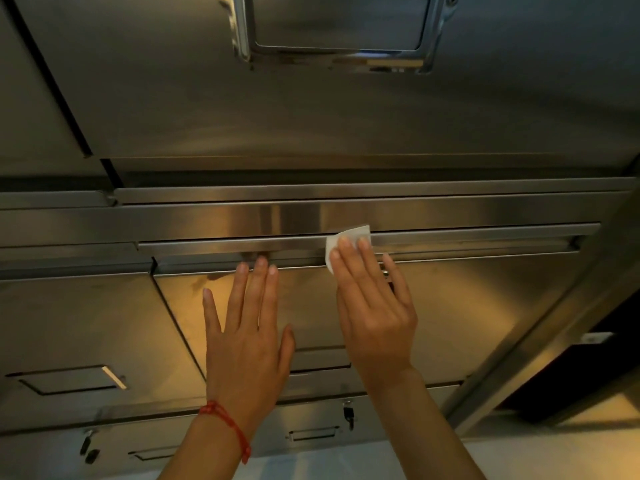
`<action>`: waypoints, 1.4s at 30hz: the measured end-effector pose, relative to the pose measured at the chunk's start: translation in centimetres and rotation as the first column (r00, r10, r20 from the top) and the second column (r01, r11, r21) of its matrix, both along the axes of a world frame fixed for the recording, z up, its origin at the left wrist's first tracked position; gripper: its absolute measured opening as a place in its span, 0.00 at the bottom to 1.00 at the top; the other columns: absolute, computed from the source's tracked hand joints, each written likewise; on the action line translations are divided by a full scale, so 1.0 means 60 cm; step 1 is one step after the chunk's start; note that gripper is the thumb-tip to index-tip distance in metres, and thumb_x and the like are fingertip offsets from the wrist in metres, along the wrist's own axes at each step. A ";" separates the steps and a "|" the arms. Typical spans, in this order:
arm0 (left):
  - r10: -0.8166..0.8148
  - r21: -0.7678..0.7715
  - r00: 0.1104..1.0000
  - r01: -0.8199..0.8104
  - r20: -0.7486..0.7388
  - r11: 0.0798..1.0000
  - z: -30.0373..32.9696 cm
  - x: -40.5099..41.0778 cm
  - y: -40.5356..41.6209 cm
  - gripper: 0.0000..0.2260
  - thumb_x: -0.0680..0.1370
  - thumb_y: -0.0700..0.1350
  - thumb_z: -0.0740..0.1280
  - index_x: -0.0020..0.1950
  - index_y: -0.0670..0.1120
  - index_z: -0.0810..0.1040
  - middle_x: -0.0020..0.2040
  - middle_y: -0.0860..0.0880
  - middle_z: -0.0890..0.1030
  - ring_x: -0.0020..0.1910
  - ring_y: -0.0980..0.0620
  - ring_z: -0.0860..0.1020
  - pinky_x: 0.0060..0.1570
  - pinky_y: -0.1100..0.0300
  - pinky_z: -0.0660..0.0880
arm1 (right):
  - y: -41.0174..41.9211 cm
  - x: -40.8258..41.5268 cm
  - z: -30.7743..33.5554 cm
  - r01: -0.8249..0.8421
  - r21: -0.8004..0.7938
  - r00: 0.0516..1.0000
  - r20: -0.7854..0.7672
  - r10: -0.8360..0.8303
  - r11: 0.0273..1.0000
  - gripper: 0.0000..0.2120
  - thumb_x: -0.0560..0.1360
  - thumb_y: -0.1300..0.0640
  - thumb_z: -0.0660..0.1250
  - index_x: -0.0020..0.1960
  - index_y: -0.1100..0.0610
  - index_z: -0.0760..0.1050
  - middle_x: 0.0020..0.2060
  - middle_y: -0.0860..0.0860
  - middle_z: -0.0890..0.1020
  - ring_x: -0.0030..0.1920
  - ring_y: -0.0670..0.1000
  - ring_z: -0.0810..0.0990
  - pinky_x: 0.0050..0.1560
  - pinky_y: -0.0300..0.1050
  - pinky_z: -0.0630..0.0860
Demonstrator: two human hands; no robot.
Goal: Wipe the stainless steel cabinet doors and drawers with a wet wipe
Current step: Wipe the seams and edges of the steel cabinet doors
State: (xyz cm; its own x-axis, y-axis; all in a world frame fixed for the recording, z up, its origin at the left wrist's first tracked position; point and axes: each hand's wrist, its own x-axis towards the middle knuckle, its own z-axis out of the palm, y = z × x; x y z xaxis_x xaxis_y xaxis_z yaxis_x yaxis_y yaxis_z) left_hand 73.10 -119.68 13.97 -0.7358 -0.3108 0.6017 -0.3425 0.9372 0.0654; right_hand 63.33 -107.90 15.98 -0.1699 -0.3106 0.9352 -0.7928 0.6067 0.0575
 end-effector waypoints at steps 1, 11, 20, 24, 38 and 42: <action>0.003 0.002 1.000 -0.003 0.001 1.000 0.000 -0.001 0.002 0.30 0.74 0.52 0.53 0.73 0.40 0.56 0.74 0.43 0.58 0.76 0.49 0.46 0.69 0.37 0.51 | 0.007 -0.004 0.001 0.003 0.023 1.000 -0.008 -0.003 1.000 0.12 0.77 0.63 0.63 0.59 0.61 0.78 0.60 0.55 0.78 0.62 0.54 0.76 0.61 0.53 0.72; -0.014 0.060 0.999 0.016 -0.039 0.998 0.003 -0.016 0.043 0.30 0.74 0.51 0.54 0.73 0.39 0.61 0.74 0.42 0.60 0.73 0.44 0.56 0.69 0.37 0.51 | 0.041 -0.019 0.003 0.044 -0.041 0.998 0.054 -0.042 0.998 0.12 0.76 0.65 0.63 0.58 0.63 0.79 0.59 0.57 0.79 0.61 0.57 0.76 0.61 0.53 0.71; -0.119 0.040 0.993 0.119 0.020 0.992 0.007 -0.053 0.093 0.29 0.73 0.50 0.55 0.73 0.41 0.60 0.74 0.44 0.58 0.73 0.46 0.55 0.69 0.41 0.46 | 0.076 -0.039 0.001 0.099 -0.020 0.992 0.081 -0.097 0.995 0.13 0.75 0.64 0.66 0.59 0.63 0.78 0.60 0.57 0.78 0.62 0.57 0.75 0.62 0.56 0.72; -0.112 0.018 0.993 0.111 0.044 0.994 0.002 -0.058 0.092 0.29 0.74 0.51 0.54 0.74 0.42 0.57 0.75 0.45 0.57 0.75 0.48 0.52 0.70 0.40 0.47 | 0.064 -0.034 0.002 0.052 -0.061 0.996 0.078 -0.047 0.997 0.12 0.77 0.63 0.63 0.58 0.63 0.78 0.59 0.58 0.78 0.62 0.57 0.76 0.64 0.53 0.69; -0.104 -0.001 0.994 0.104 0.044 0.995 -0.004 -0.063 0.086 0.30 0.74 0.52 0.53 0.74 0.43 0.55 0.76 0.46 0.56 0.76 0.50 0.44 0.70 0.40 0.47 | 0.073 -0.045 -0.003 0.050 -0.055 0.997 0.064 -0.046 0.997 0.12 0.78 0.62 0.61 0.58 0.63 0.78 0.59 0.58 0.78 0.61 0.57 0.76 0.63 0.54 0.70; -0.098 0.021 0.995 0.097 0.028 0.995 -0.003 -0.065 0.092 0.30 0.73 0.52 0.54 0.74 0.43 0.56 0.75 0.45 0.58 0.76 0.51 0.43 0.70 0.39 0.48 | 0.092 -0.058 -0.001 0.066 0.016 0.997 0.028 -0.066 0.998 0.12 0.77 0.62 0.64 0.60 0.61 0.77 0.59 0.56 0.78 0.62 0.55 0.76 0.61 0.56 0.71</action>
State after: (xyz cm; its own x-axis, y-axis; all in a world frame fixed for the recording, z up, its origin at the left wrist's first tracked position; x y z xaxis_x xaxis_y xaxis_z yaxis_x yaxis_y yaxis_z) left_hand 69.23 -114.18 13.79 -0.7805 -0.2481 0.5738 -0.2514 0.9649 0.0753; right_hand 59.85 -102.40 15.92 -0.2174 -0.3120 0.9249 -0.7526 0.6570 0.0447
